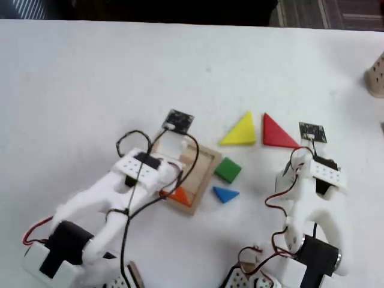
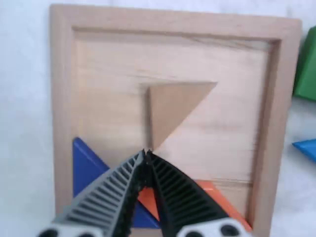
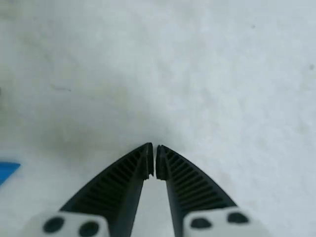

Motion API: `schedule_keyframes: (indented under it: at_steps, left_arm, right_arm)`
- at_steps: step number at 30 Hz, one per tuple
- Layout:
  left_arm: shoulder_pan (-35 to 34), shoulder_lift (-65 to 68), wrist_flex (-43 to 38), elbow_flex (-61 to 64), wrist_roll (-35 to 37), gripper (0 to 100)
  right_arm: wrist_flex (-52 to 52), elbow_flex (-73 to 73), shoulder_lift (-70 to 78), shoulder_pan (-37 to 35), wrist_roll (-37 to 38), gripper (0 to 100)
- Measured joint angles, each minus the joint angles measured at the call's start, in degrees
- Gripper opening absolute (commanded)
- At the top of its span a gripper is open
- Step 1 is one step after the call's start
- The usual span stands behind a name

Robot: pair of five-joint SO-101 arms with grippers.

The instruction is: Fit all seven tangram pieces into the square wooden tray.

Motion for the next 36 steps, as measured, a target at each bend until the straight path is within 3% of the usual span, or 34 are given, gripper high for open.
schedule_keyframes:
  at_steps: [8, 15, 18, 23, 31, 36]
  left_arm:
    - [-0.1, -5.7, -0.1, -0.8, 0.0, 2]
    - [3.4, -6.9, -16.3, 2.2, 5.1, 2]
    - [3.4, -1.9, -18.9, 0.8, 6.0, 2]
    - [3.4, 7.9, -19.4, -3.3, 6.0, 2]
    - [3.4, 7.6, -12.6, -4.0, 5.9, 2]
    - [3.6, 5.6, -4.9, -4.2, -4.3, 2]
  right_arm:
    - [0.0, 0.0, 0.0, 0.0, 0.0, 2.0]
    - [0.0, 0.0, 0.0, 0.0, 0.0, 2.0]
    - [0.0, 0.0, 0.0, 0.0, 0.0, 2.0]
    - [0.0, 0.0, 0.0, 0.0, 0.0, 2.0]
    - [0.0, 0.0, 0.0, 0.0, 0.0, 2.1]
    - [0.0, 0.0, 0.0, 0.0, 0.0, 2.1]
